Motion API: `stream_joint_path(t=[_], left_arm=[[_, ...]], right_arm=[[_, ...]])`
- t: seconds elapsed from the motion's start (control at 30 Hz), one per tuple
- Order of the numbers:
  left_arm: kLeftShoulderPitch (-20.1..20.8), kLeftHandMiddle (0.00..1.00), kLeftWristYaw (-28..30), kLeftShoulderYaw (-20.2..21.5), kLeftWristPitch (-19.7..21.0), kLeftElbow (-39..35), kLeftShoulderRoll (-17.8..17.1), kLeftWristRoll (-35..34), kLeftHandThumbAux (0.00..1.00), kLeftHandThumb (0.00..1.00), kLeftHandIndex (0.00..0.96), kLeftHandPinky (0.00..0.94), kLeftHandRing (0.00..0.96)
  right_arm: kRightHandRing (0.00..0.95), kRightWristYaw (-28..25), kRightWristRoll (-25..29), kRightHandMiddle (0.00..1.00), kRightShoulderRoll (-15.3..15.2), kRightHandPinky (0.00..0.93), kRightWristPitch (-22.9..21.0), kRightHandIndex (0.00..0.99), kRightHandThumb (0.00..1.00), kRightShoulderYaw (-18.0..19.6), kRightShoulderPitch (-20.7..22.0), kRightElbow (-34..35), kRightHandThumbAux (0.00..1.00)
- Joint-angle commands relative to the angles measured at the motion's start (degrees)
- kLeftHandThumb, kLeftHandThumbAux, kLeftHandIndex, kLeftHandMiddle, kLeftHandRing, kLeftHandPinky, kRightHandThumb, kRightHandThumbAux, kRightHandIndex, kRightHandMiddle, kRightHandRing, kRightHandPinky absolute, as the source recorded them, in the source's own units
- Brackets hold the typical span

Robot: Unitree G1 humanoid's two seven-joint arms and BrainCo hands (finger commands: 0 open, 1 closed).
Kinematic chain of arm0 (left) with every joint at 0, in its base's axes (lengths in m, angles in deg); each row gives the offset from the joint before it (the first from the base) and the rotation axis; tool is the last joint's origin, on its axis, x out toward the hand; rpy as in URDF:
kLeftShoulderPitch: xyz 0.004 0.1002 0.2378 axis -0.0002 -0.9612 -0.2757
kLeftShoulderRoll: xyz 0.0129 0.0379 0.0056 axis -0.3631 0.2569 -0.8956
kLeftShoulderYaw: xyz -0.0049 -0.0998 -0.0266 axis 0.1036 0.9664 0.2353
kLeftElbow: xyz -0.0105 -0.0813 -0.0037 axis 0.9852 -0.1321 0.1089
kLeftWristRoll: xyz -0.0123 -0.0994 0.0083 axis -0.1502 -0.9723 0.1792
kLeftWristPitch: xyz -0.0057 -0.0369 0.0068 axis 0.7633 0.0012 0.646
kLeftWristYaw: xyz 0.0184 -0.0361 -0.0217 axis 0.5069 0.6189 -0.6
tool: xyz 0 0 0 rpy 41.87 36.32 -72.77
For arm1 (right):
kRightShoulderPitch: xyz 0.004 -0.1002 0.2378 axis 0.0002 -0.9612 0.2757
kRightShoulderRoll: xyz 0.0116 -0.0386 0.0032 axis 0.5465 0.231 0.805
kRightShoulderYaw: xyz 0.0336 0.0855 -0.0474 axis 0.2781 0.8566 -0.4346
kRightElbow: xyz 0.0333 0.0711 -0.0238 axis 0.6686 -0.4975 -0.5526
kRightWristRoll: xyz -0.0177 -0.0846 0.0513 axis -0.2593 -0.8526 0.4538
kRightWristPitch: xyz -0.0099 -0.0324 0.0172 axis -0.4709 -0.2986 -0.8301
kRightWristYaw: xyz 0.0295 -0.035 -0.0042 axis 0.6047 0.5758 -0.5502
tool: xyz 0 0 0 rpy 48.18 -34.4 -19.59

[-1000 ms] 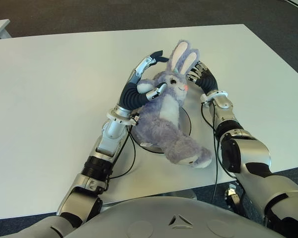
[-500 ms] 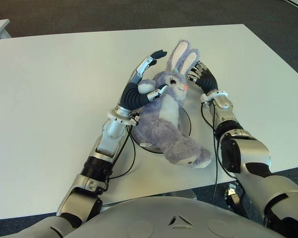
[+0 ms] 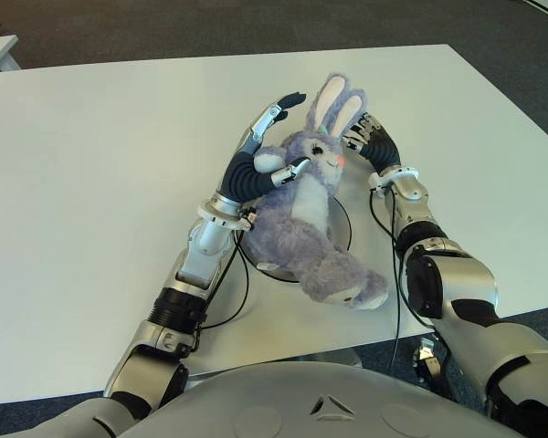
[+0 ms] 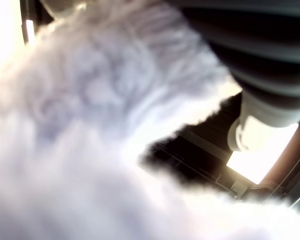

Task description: Put the doll into the plate.

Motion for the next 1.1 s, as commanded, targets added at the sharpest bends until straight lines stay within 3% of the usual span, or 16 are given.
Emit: stream_joint_path(t=[0.03, 0.4, 0.67, 1.1], left_arm=[[-2.9, 0.149, -1.2, 0.6, 0.0, 2.9, 0.3, 0.8, 0.569, 0.286, 0.109, 0.097, 0.107], [-1.9, 0.155, -3.5, 1.9, -3.5, 5.1, 0.8, 0.6, 0.574, 0.197, 0.114, 0.118, 0.120], [-0.8, 0.127, -4.6, 3.3, -7.6, 6.9, 0.9, -0.9, 0.523, 0.095, 0.099, 0.051, 0.084], [-0.8, 0.103, -3.6, 5.3, -7.7, 5.4, 0.2, -1.8, 0.493, 0.063, 0.089, 0.053, 0.061]], right_arm=[[0.062, 0.3, -1.0, 0.048, 1.8, 0.074, -3.9, 0.025, 0.191, -0.6, -8.1, -4.5, 0.771], [0.059, 0.0, -0.8, 0.046, 1.8, 0.073, -3.9, 0.027, 0.197, -0.5, -8.1, -4.5, 0.777], [0.064, 0.1, -0.9, 0.052, 1.9, 0.082, -3.8, 0.029, 0.198, -0.6, -8.1, -4.5, 0.777], [0.066, 0.5, -1.1, 0.055, 1.8, 0.083, -3.9, 0.030, 0.221, -0.7, -8.0, -4.6, 0.781]])
